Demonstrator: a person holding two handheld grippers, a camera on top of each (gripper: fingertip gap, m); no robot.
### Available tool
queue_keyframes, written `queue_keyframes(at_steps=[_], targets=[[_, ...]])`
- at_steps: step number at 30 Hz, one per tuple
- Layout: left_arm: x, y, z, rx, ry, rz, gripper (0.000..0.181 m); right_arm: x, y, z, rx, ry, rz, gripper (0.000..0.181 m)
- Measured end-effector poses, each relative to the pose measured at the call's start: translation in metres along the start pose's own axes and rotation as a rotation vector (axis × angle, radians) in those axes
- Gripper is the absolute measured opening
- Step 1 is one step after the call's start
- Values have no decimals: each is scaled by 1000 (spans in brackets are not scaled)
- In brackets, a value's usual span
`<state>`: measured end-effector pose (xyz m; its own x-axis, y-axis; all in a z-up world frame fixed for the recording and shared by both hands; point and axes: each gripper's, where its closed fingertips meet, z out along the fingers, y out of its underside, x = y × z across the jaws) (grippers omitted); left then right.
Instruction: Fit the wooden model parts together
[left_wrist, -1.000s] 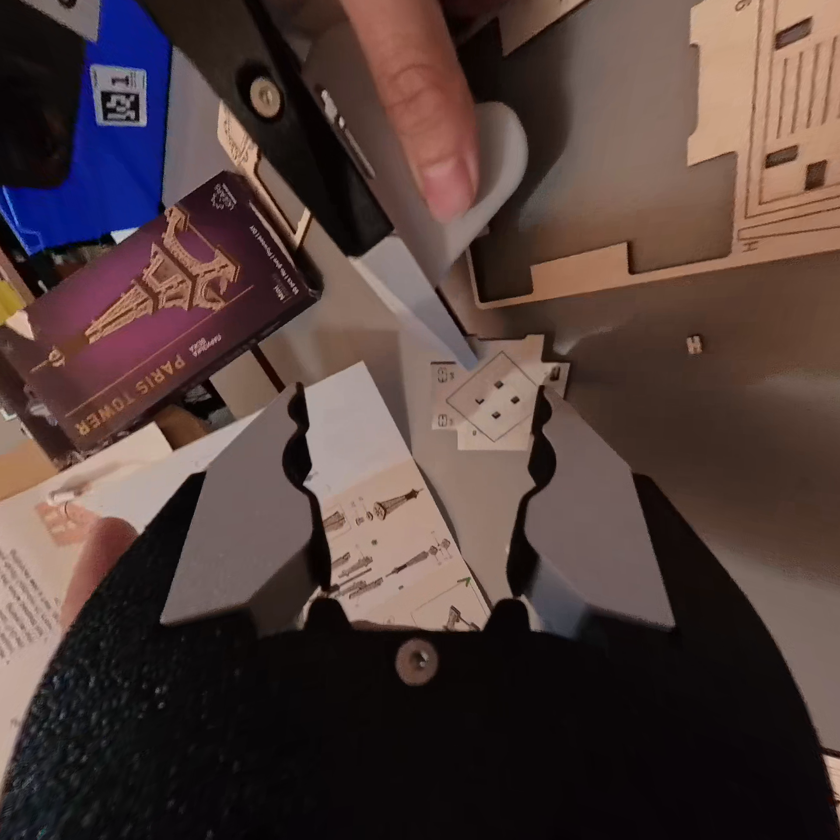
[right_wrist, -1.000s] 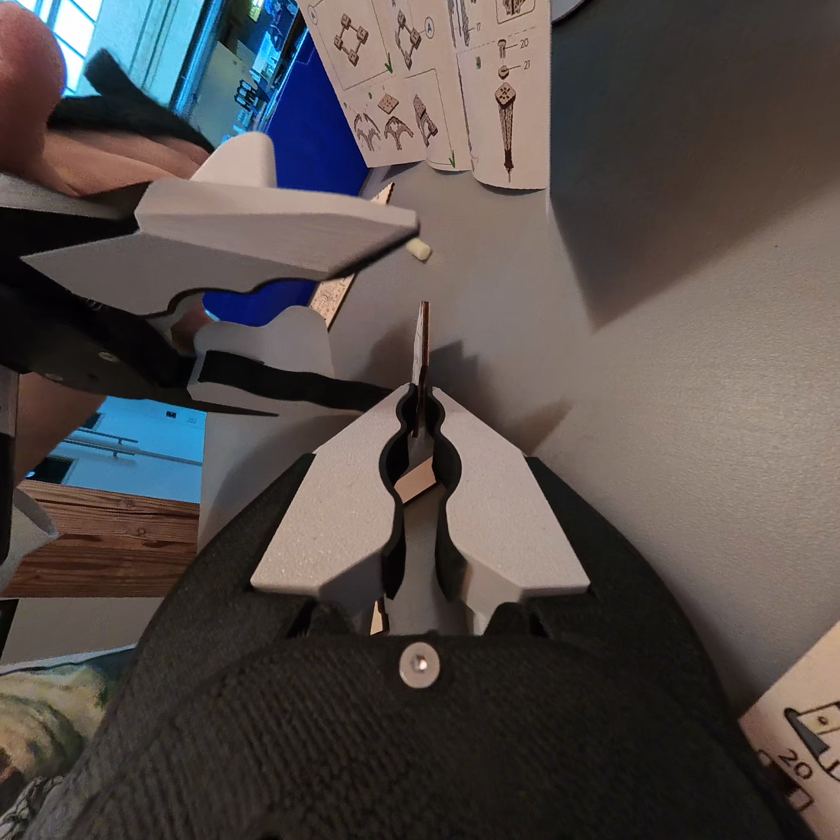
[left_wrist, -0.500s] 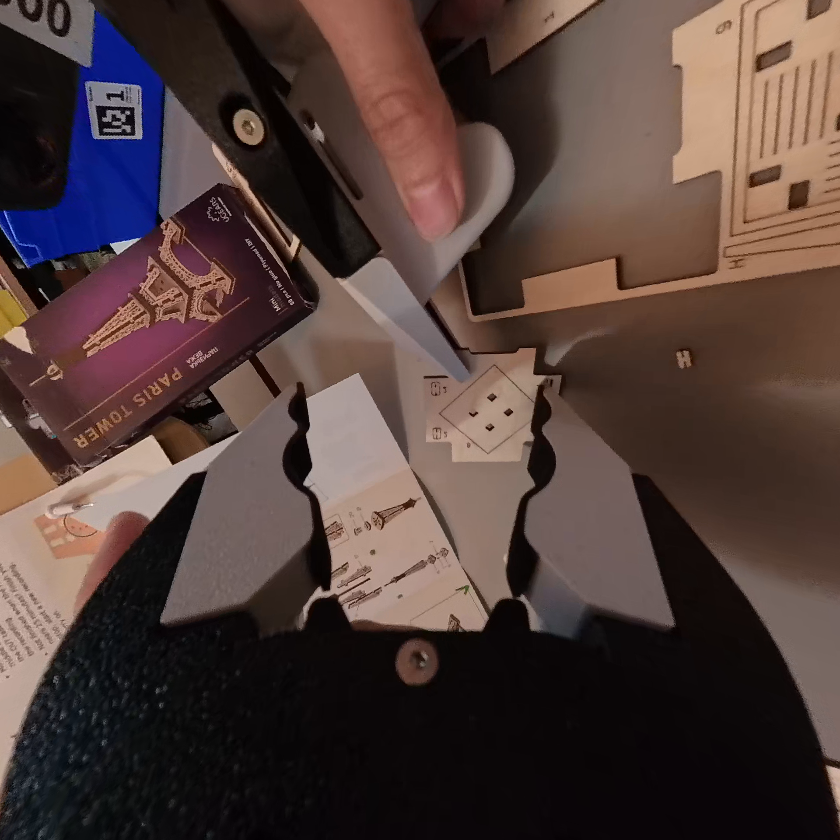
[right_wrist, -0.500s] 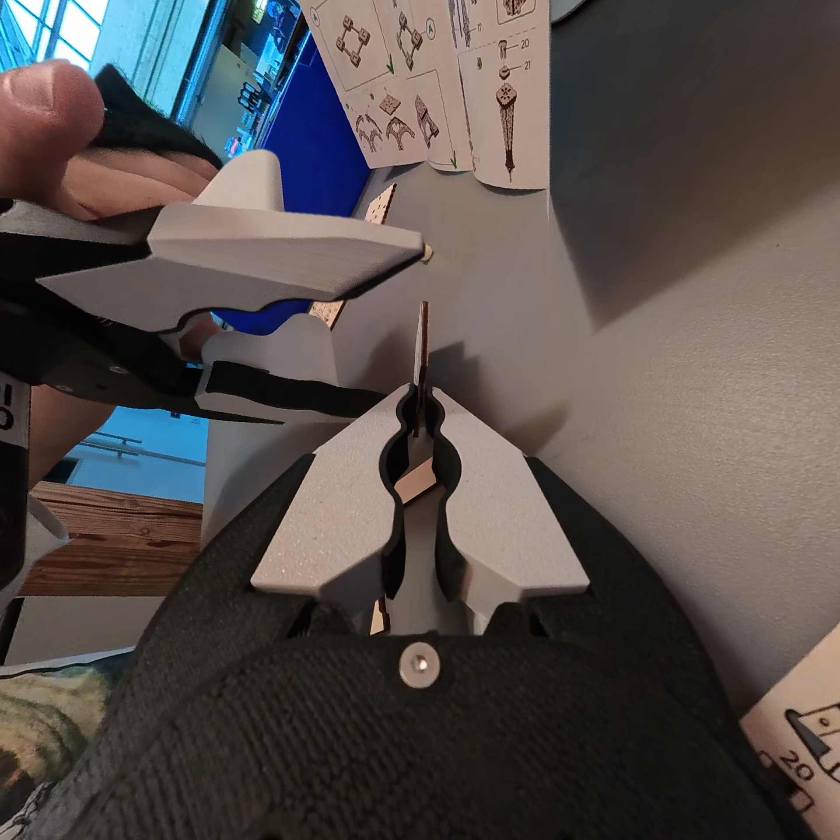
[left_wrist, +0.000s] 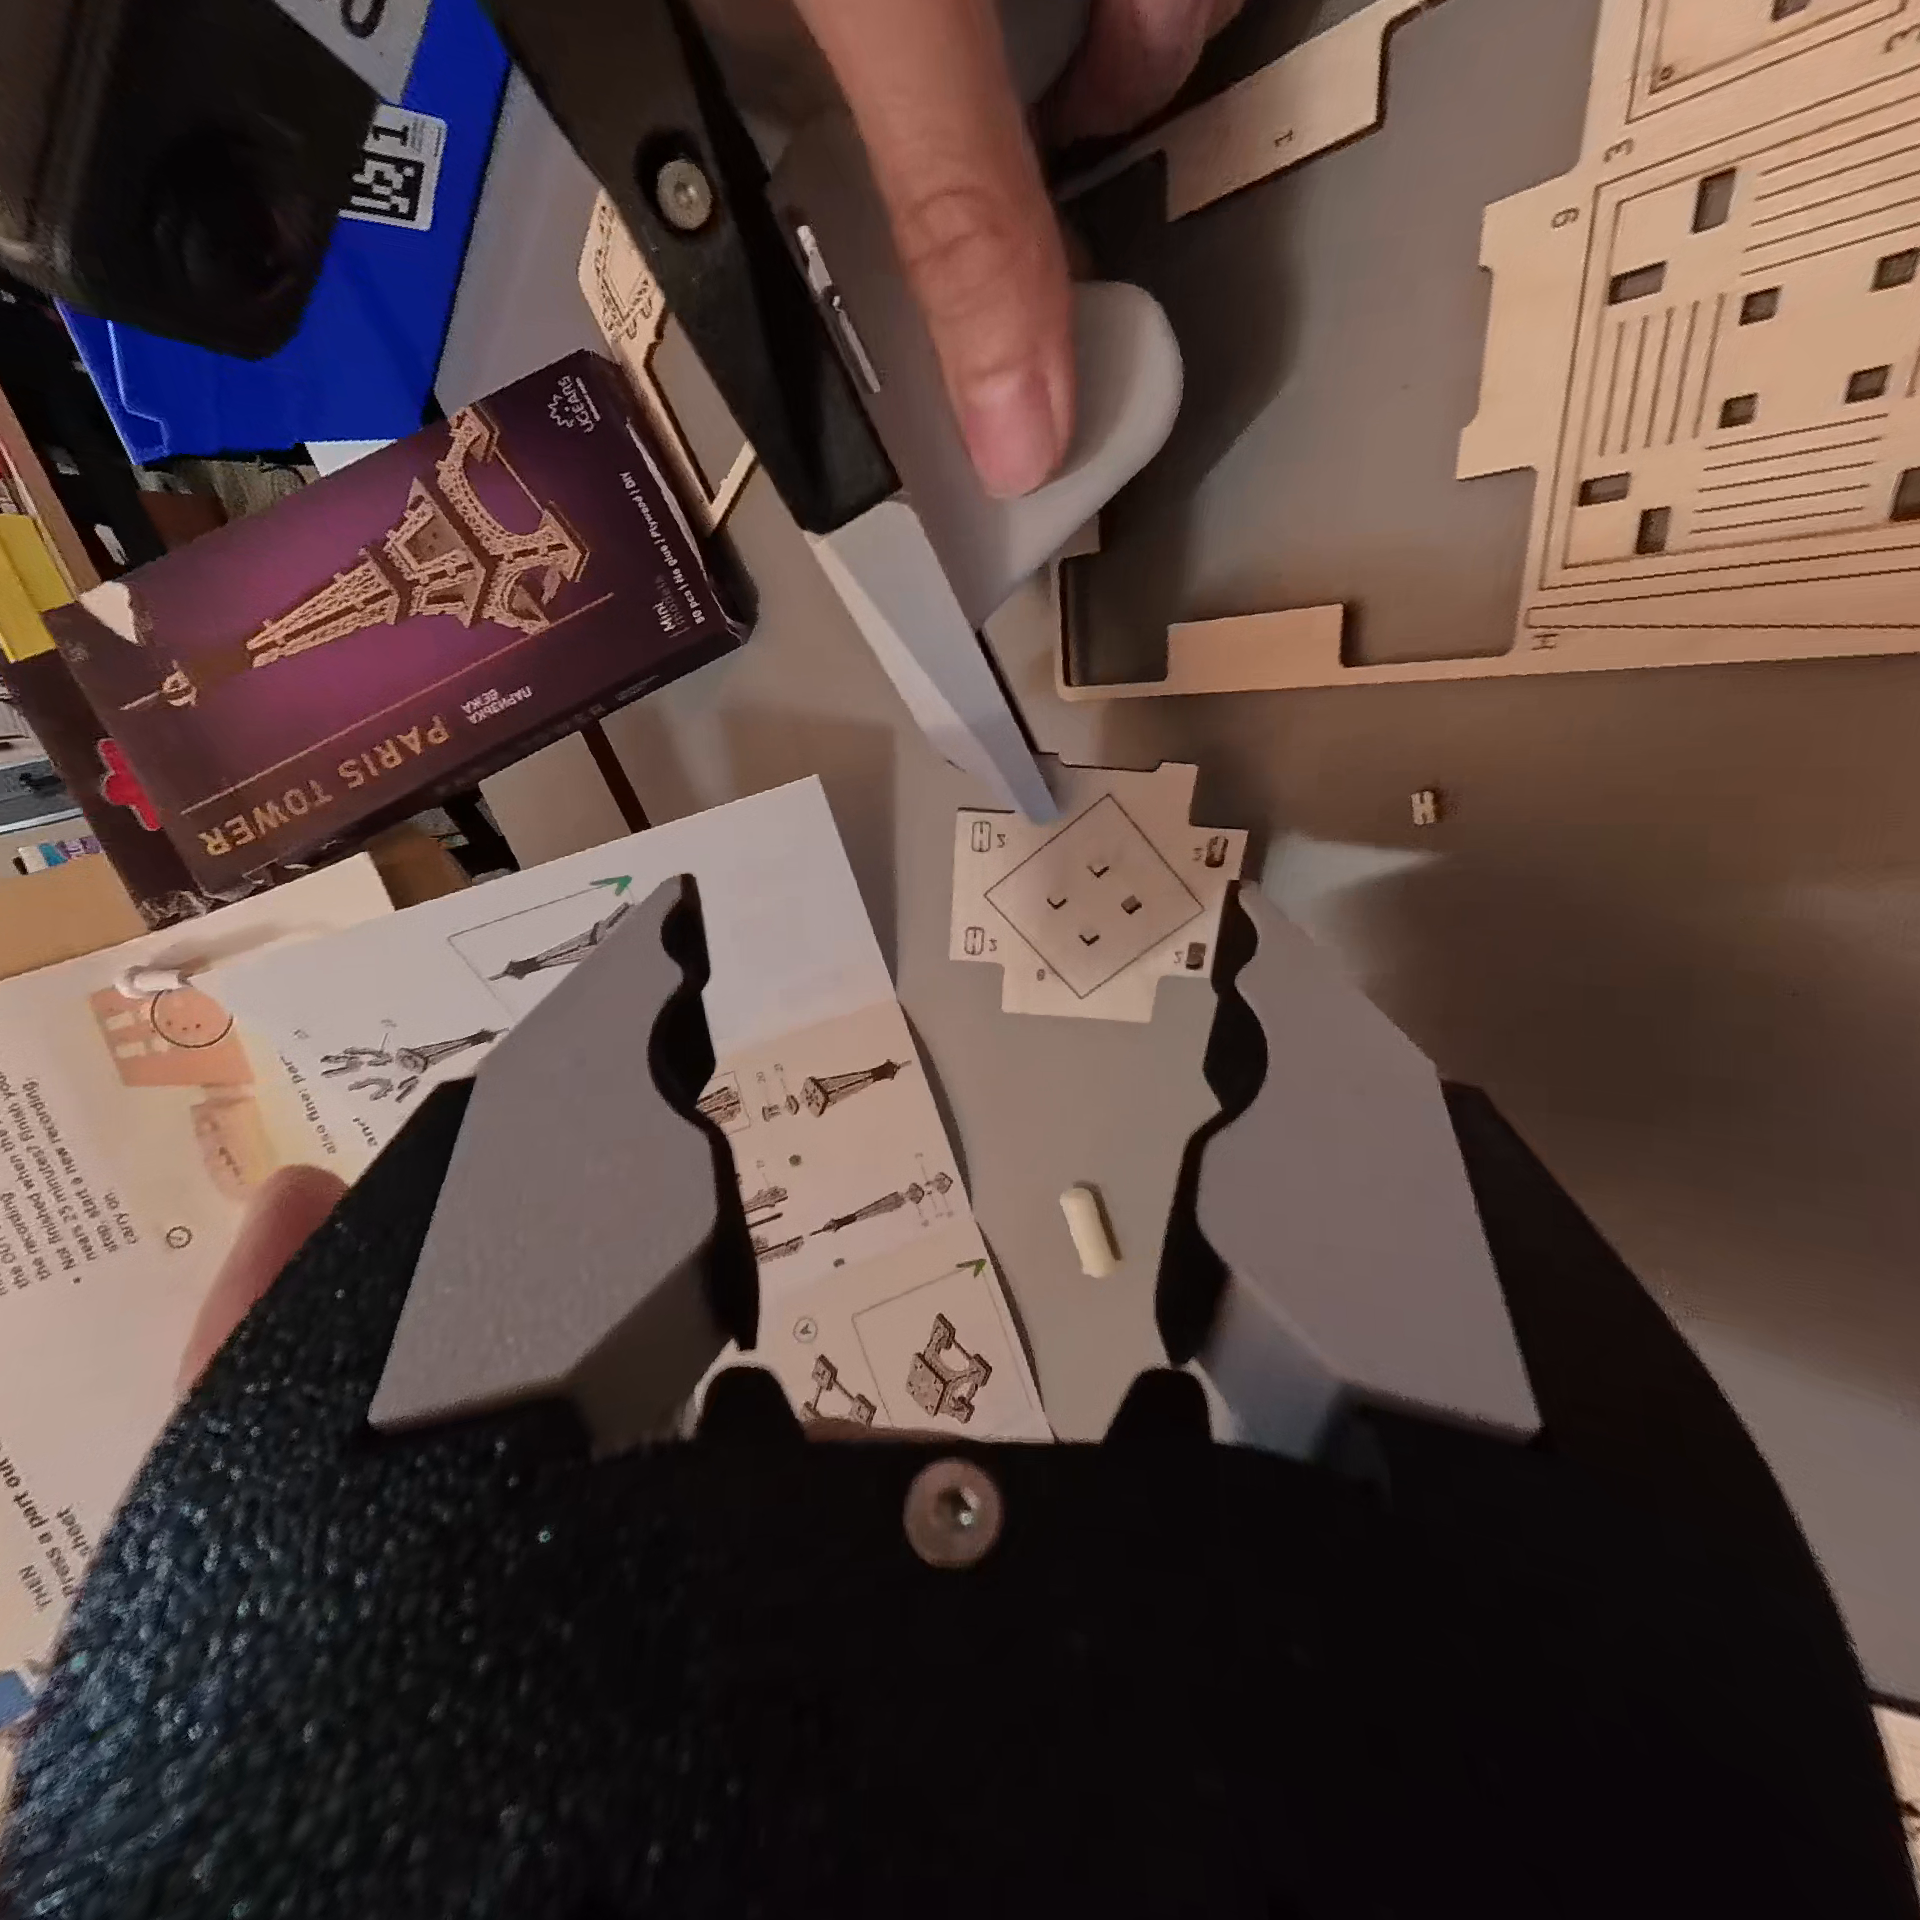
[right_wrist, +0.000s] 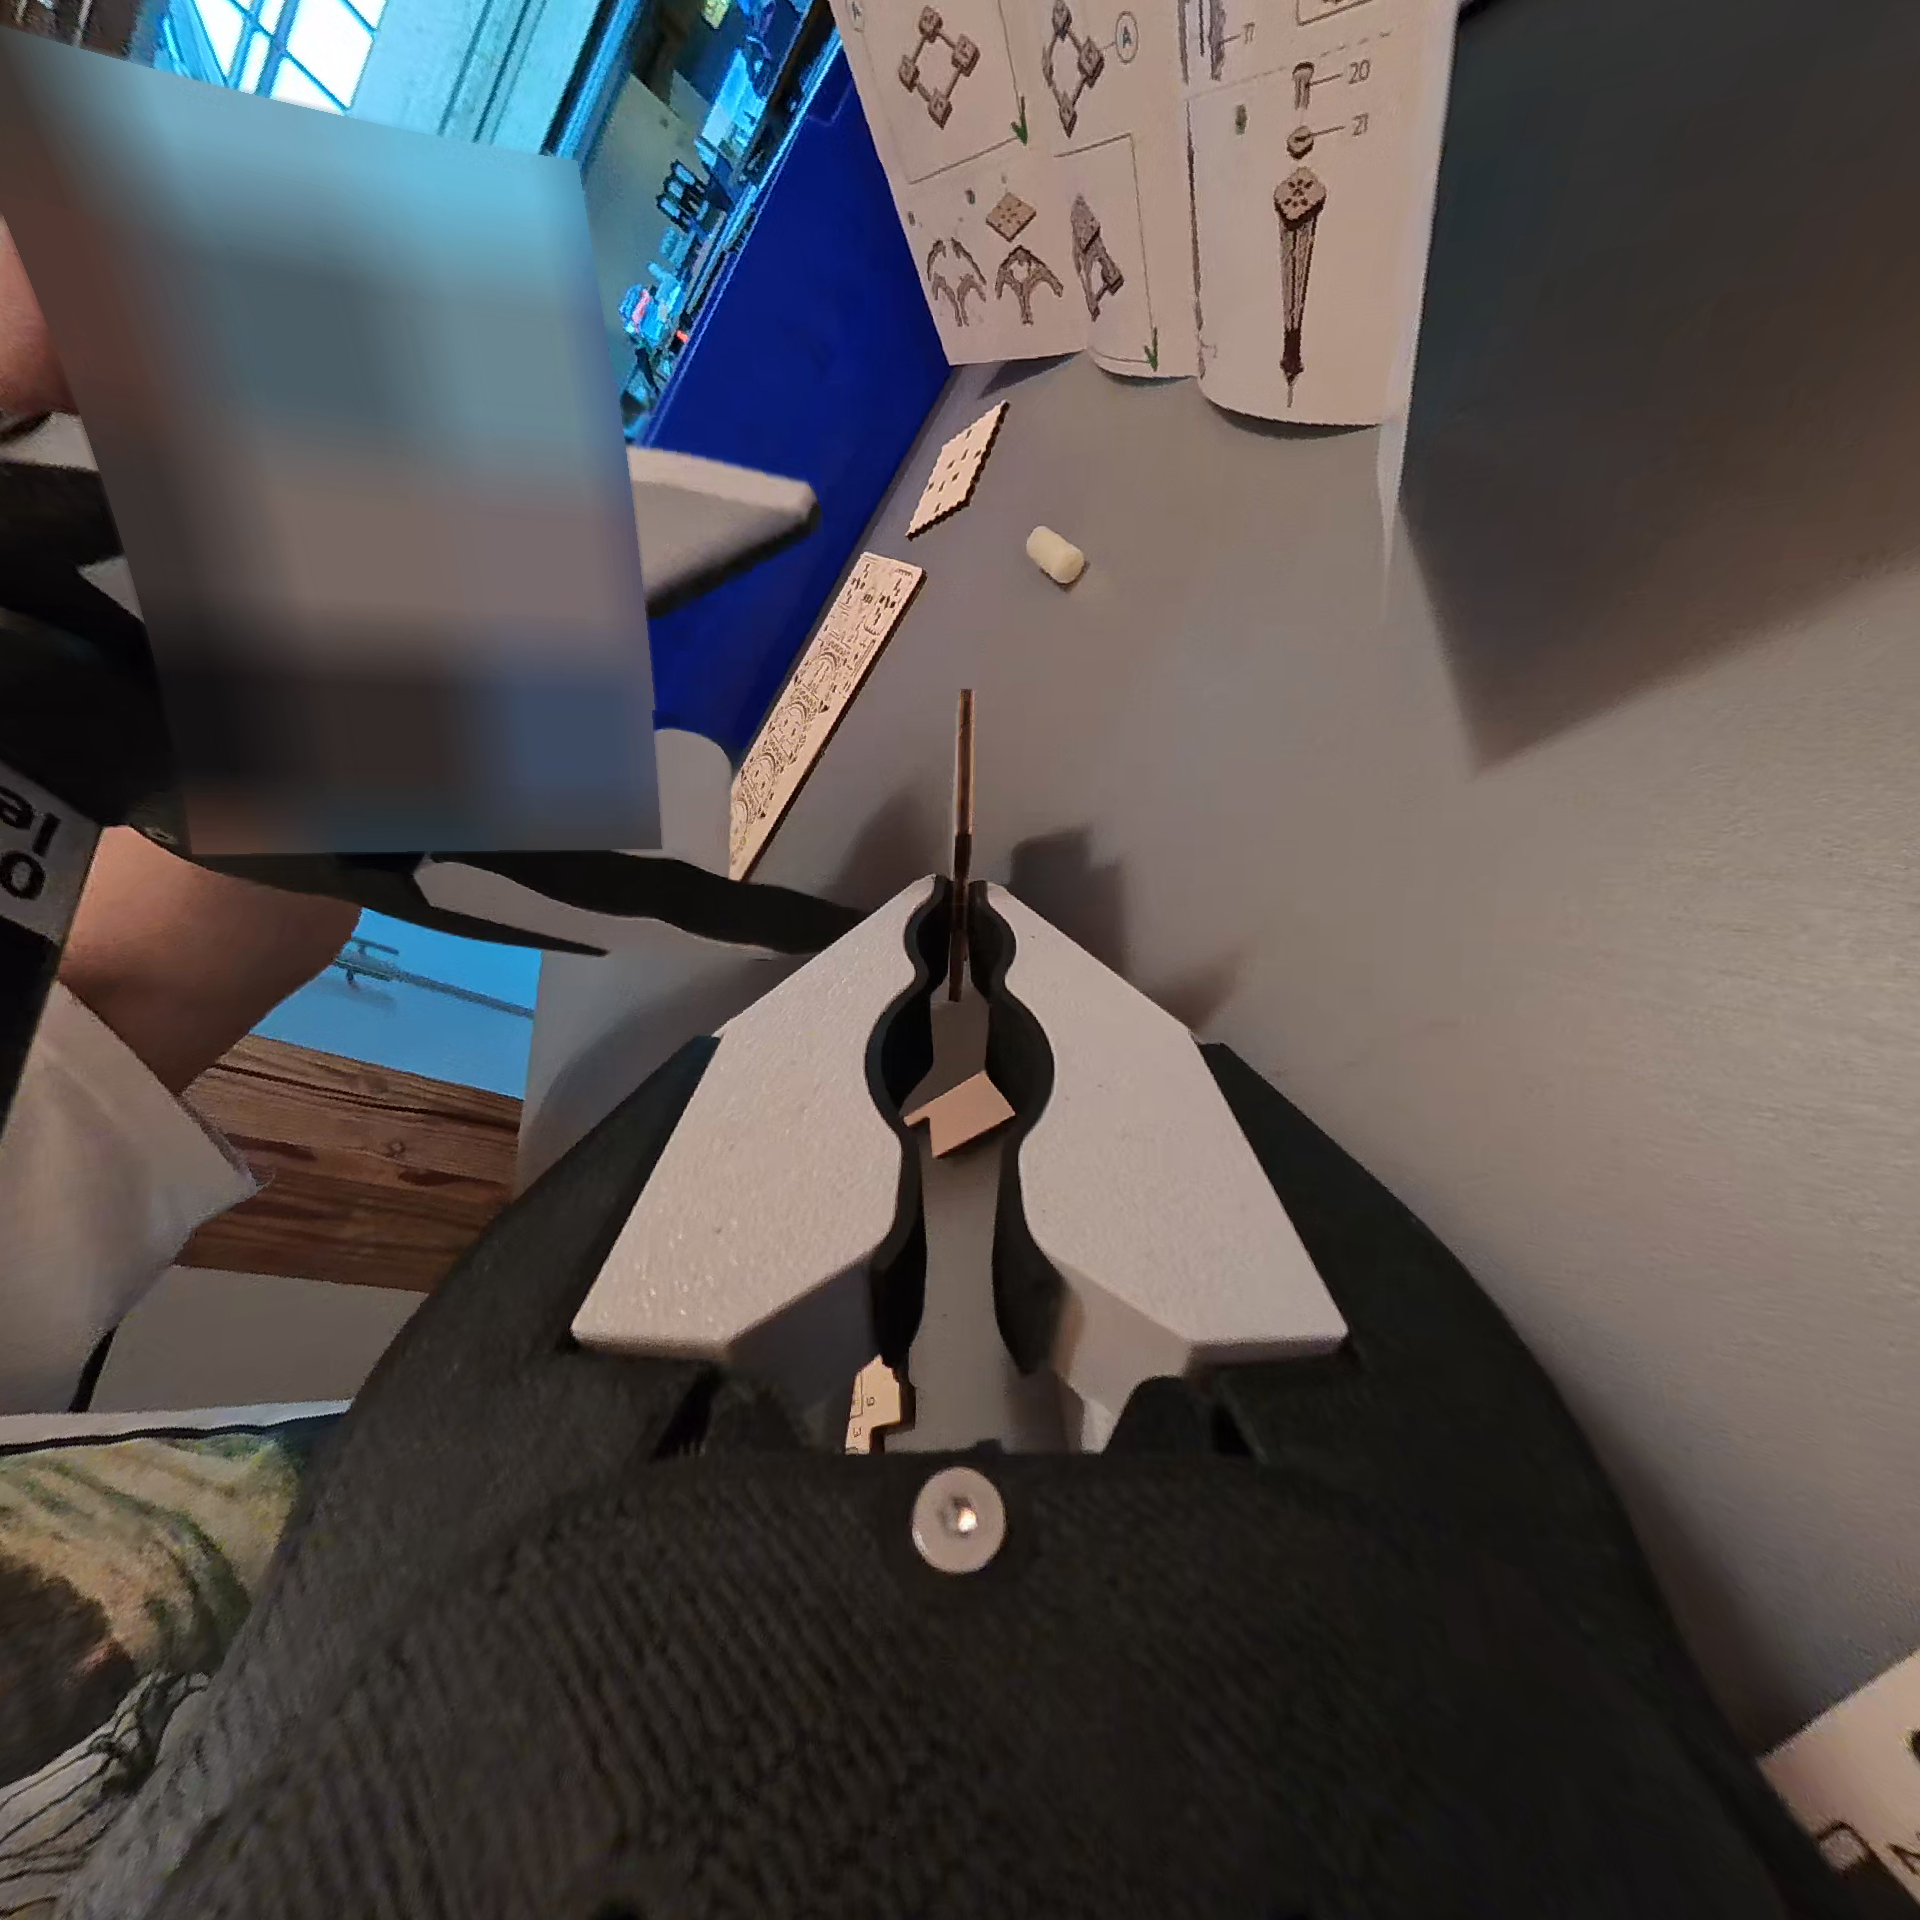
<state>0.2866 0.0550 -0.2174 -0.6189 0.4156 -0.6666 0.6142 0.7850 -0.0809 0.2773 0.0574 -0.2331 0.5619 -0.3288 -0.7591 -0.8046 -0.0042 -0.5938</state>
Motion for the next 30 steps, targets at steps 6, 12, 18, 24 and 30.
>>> queue_keyframes(at_steps=[6,12,18,24,30], targets=[[6,-2,14,-1,-9,16,95,6,6,4,-43,45,1,1],[5,-2,20,0,-7,41,95,6,5,4,-41,45,6,1],[10,-6,21,-26,12,113,87,6,5,4,-40,38,9,1],[9,-6,23,-64,2,172,94,7,4,3,-30,44,13,1],[2,0,20,-53,0,125,93,6,5,3,-38,44,11,1]])
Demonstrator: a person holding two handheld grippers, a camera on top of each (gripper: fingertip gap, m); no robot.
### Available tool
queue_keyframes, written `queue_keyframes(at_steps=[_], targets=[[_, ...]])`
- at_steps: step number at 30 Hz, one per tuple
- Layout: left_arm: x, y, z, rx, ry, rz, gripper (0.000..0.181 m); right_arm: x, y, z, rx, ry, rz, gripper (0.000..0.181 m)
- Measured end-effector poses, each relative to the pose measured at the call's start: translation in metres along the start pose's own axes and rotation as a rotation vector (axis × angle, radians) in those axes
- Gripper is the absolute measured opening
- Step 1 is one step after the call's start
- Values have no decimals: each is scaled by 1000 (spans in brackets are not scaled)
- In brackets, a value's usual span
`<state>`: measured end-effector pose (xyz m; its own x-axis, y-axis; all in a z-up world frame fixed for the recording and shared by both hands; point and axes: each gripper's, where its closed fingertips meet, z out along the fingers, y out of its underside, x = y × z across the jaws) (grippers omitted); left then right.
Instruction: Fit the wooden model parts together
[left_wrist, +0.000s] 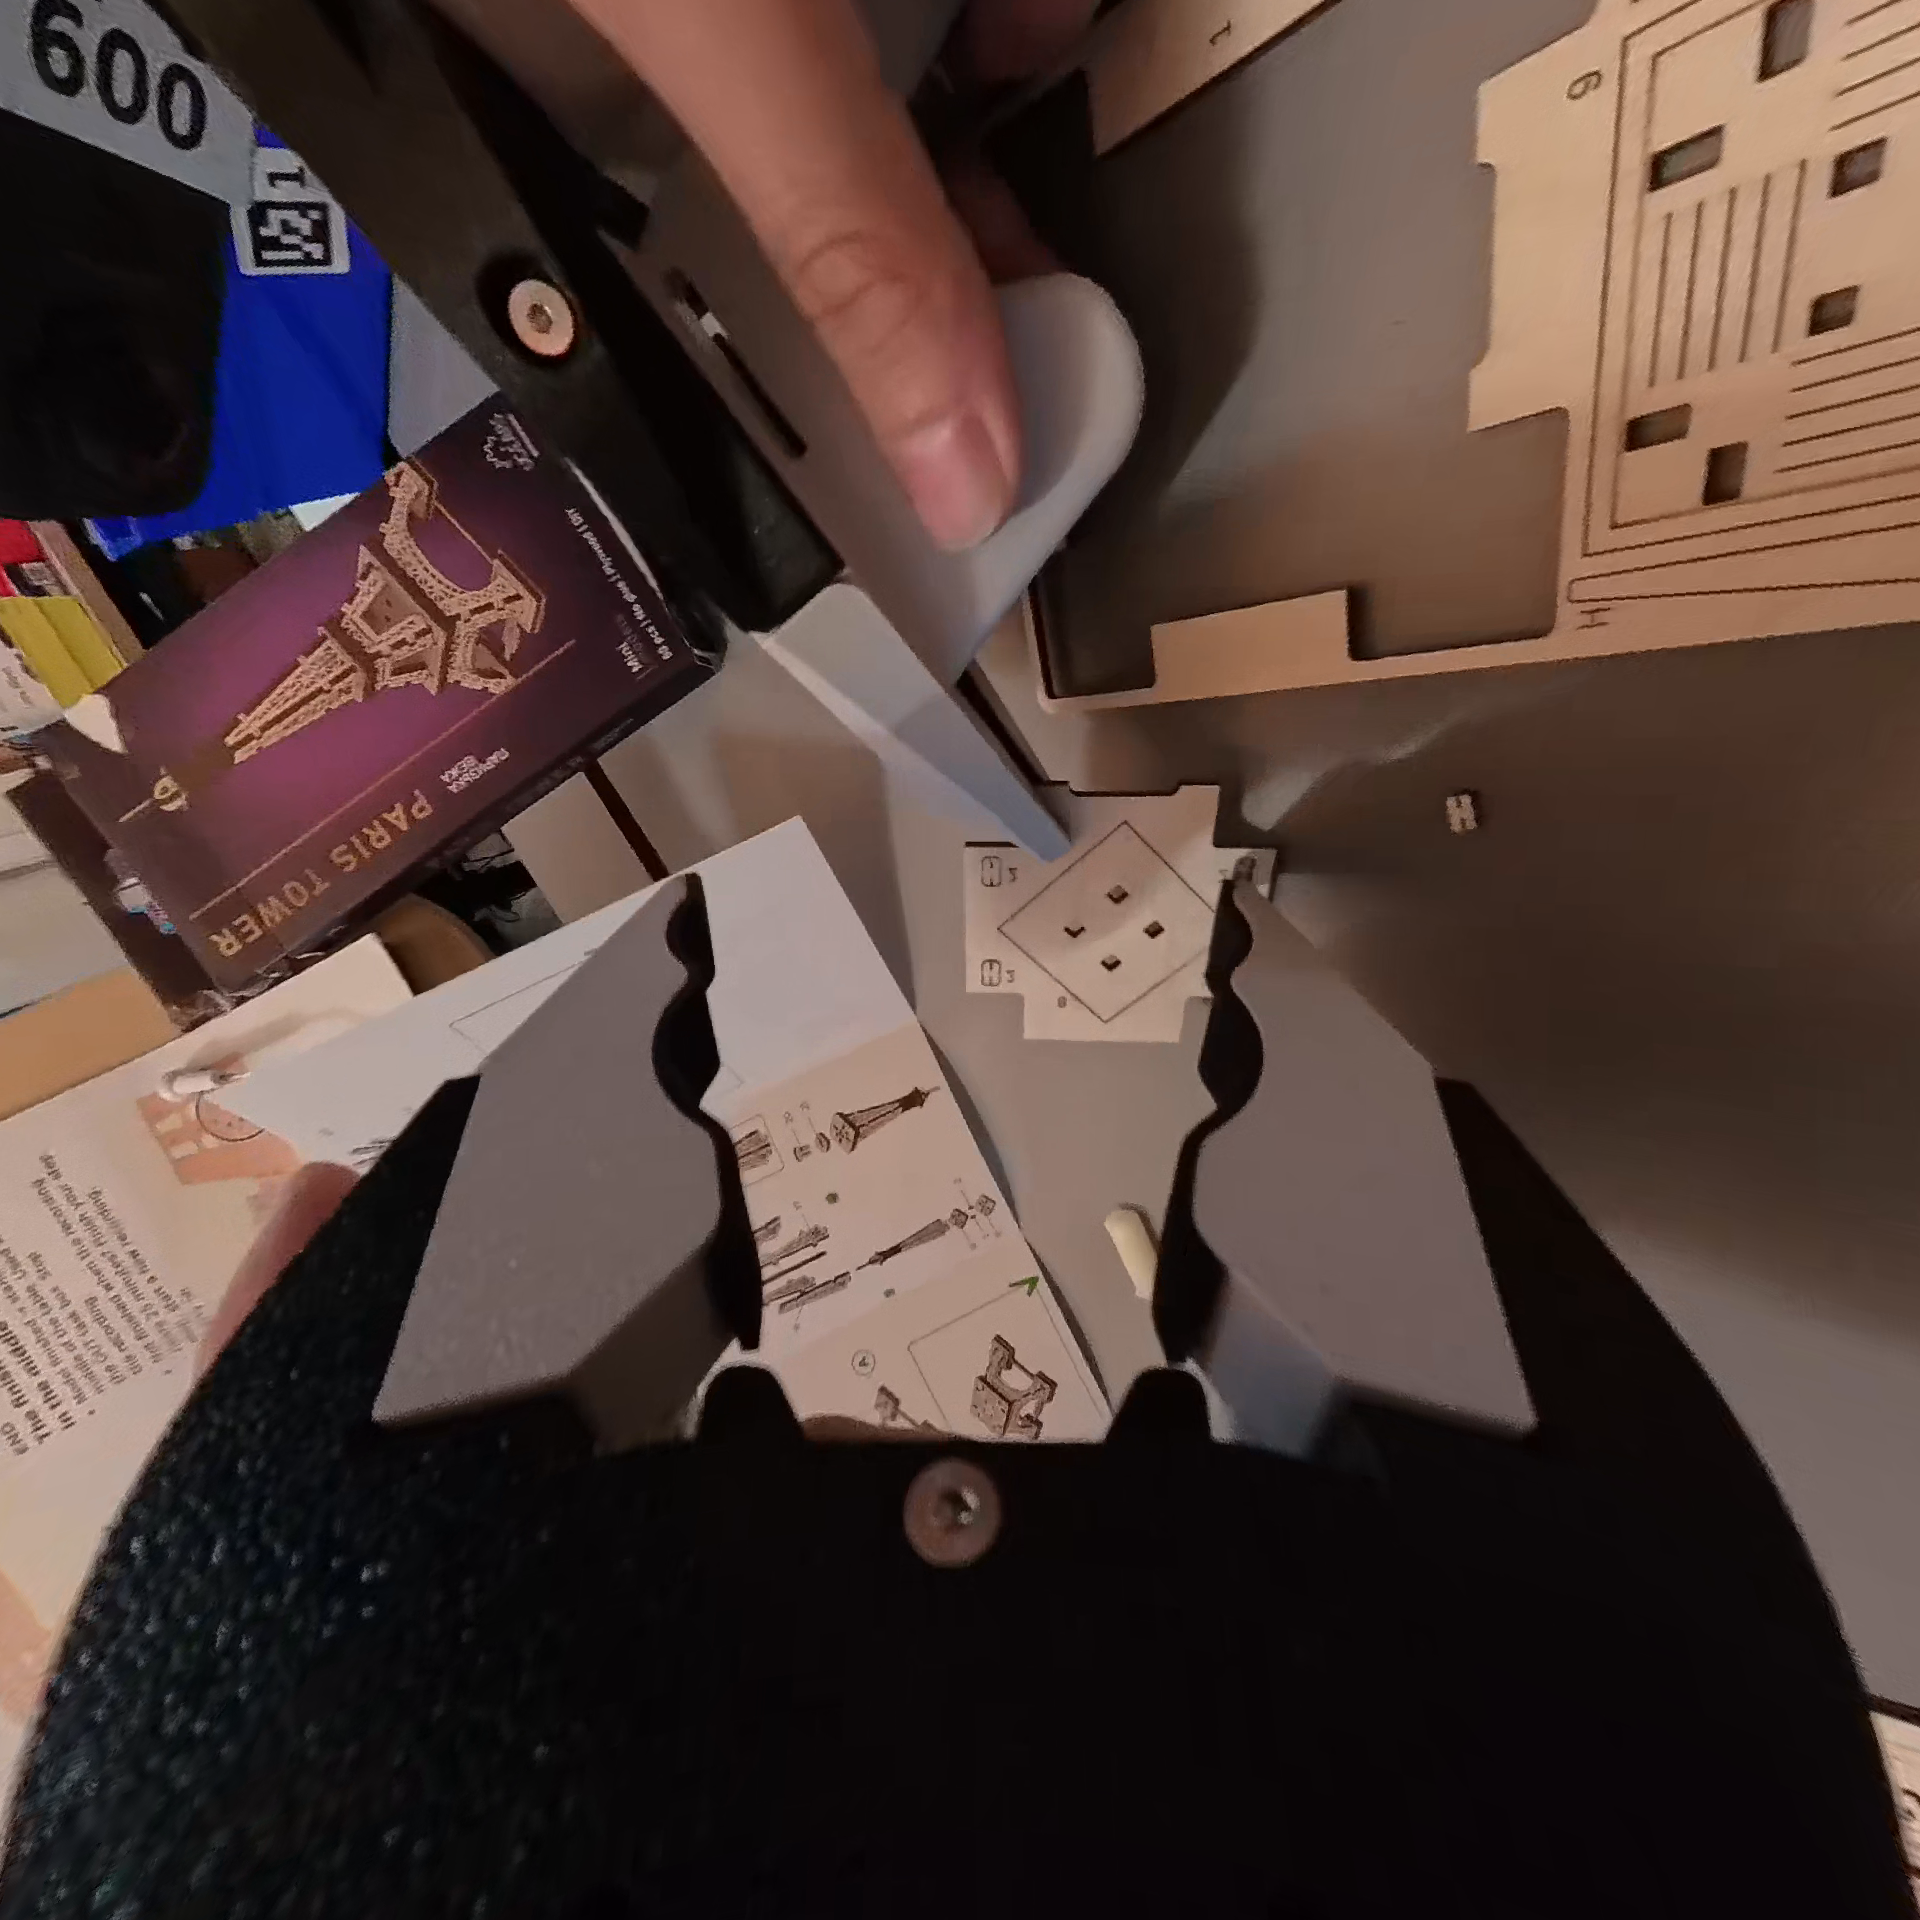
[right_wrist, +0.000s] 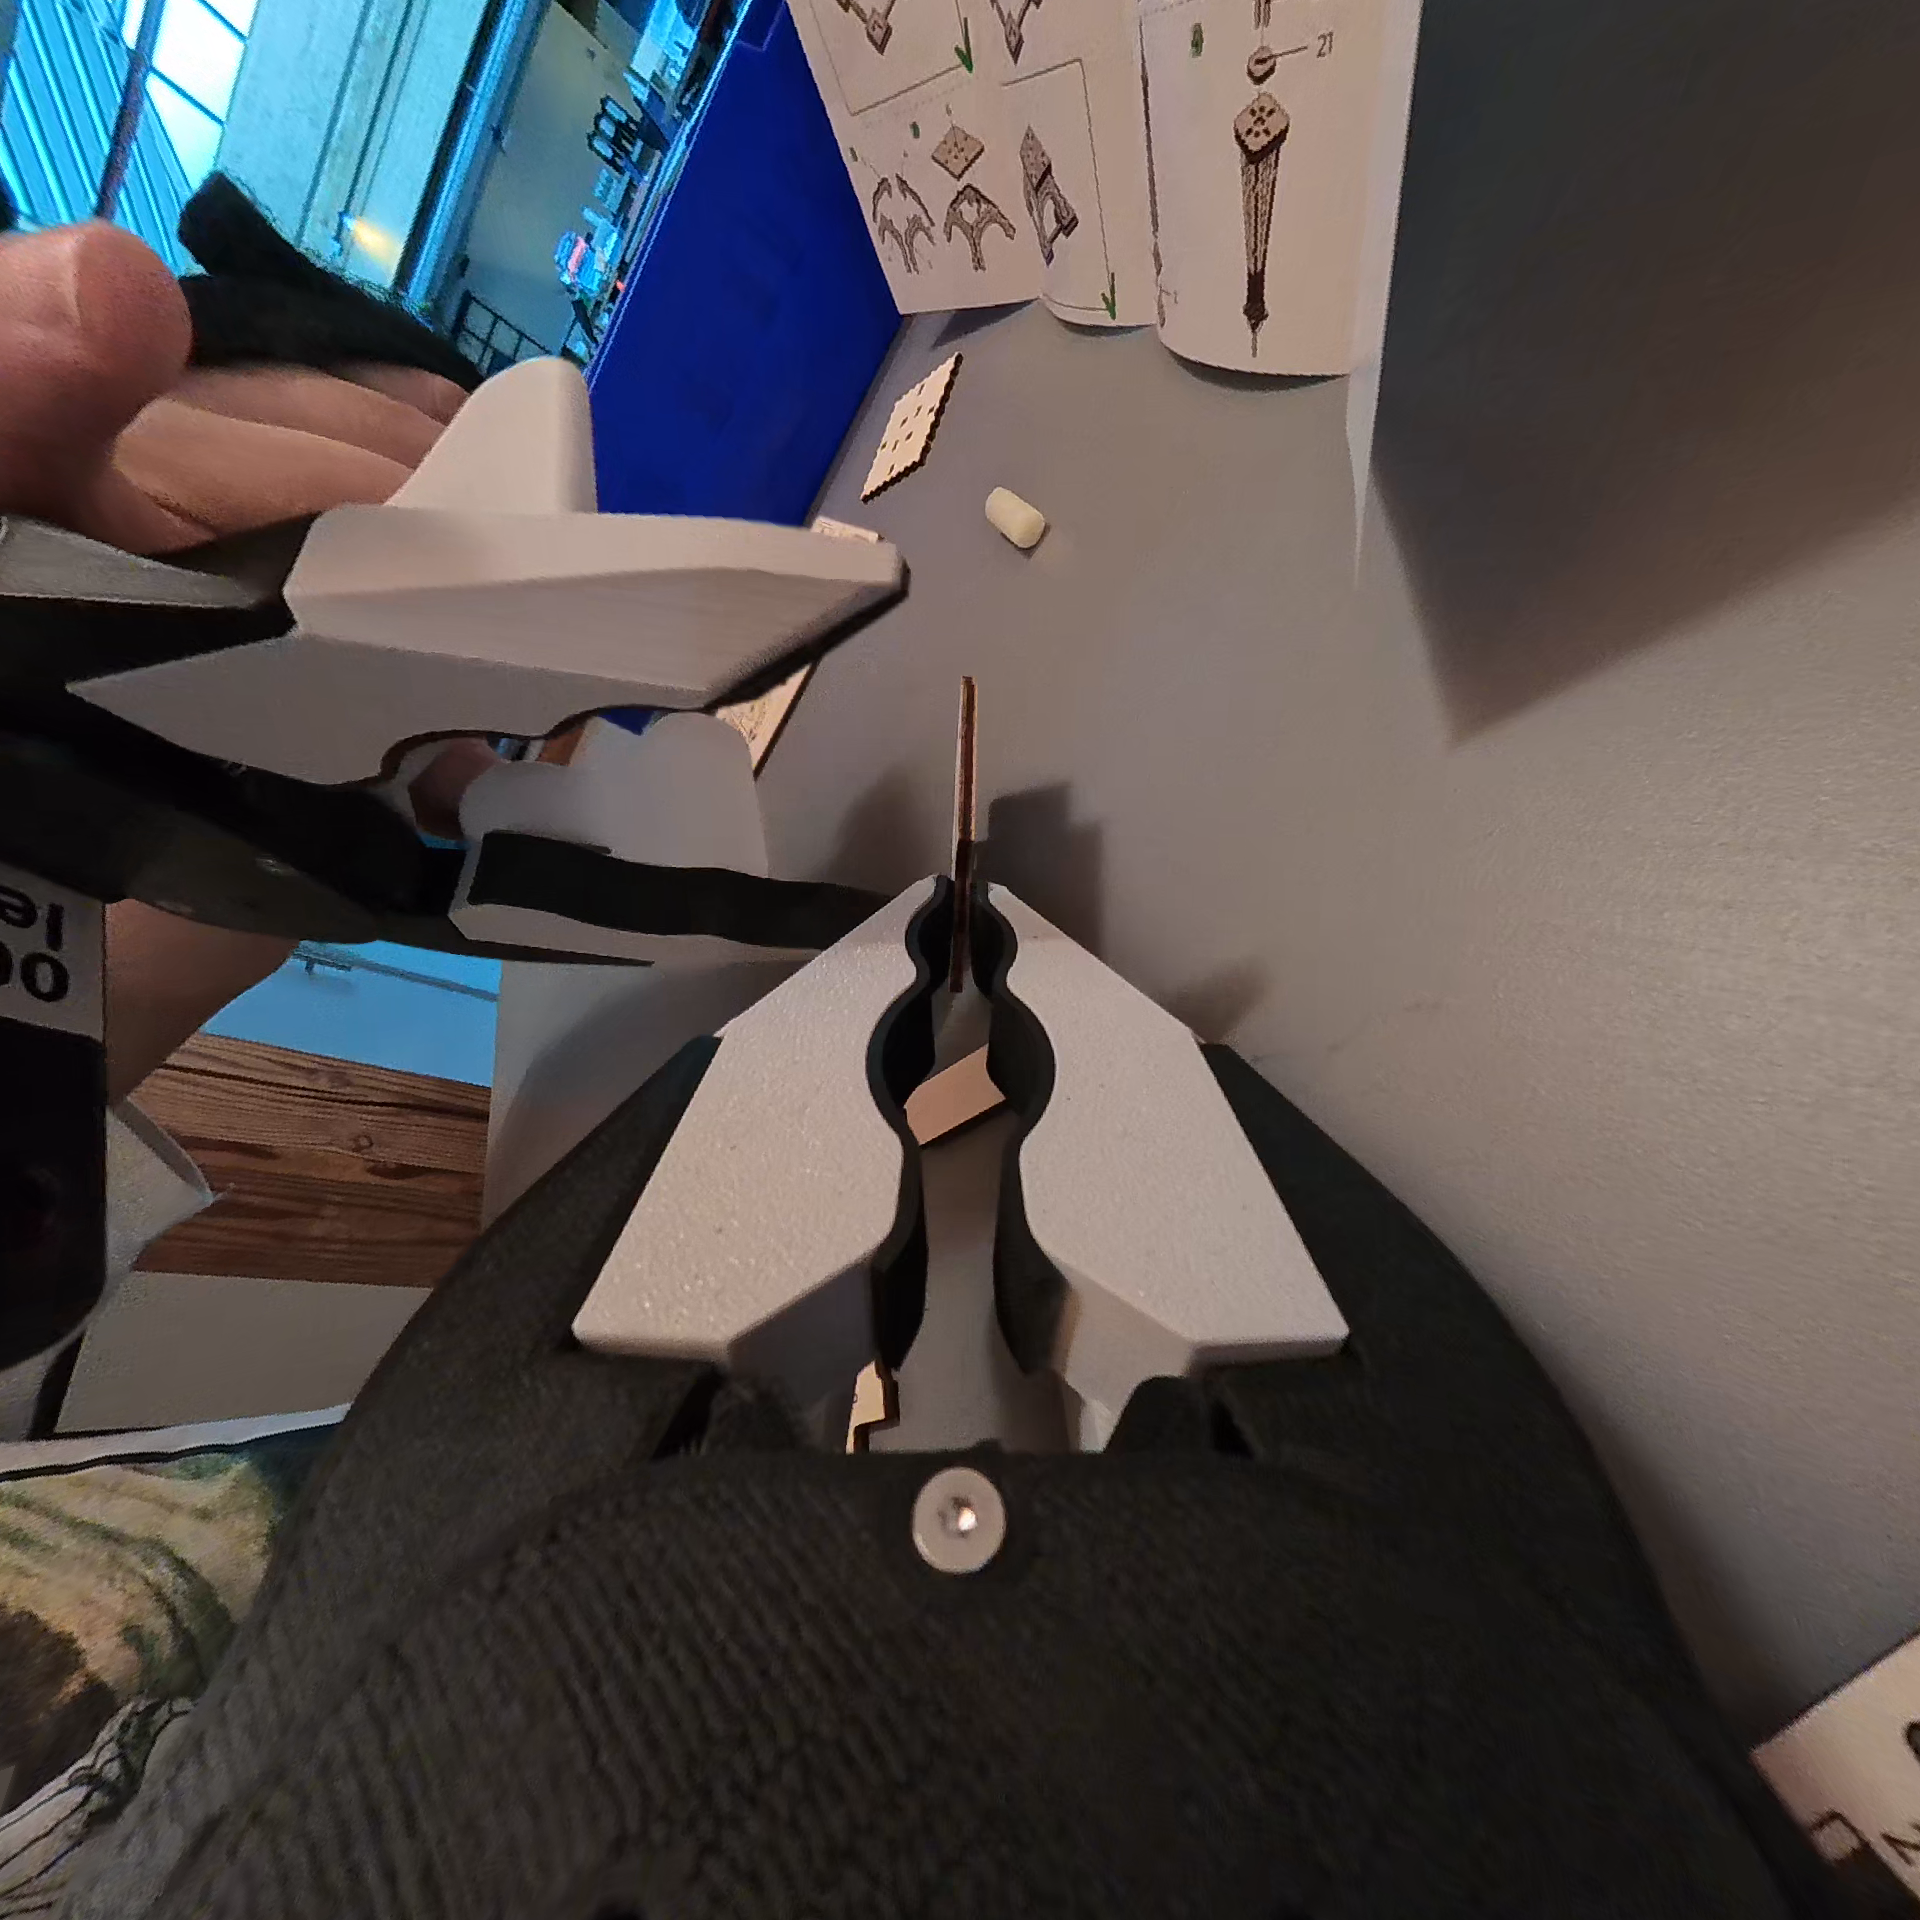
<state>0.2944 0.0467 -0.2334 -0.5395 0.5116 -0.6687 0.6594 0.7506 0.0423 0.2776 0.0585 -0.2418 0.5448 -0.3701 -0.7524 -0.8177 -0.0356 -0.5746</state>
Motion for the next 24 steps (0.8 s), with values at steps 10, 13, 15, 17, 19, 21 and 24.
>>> queue_keyframes(at_steps=[10,13,15,17,19,21,24], targets=[[3,-1,3,3,8,10,95,0,0,0,-1,2,2,1],[2,-2,3,5,2,27,95,0,0,0,-1,3,2,1],[2,-4,3,14,4,24,94,0,0,0,-2,2,1,1],[4,-5,4,14,20,42,92,1,0,1,-2,5,2,1],[4,-5,4,7,28,43,93,1,0,1,-2,4,2,1],[7,-6,4,6,42,67,87,1,0,1,-2,5,3,1],[9,-6,3,17,42,68,84,1,0,1,-2,4,3,1]])
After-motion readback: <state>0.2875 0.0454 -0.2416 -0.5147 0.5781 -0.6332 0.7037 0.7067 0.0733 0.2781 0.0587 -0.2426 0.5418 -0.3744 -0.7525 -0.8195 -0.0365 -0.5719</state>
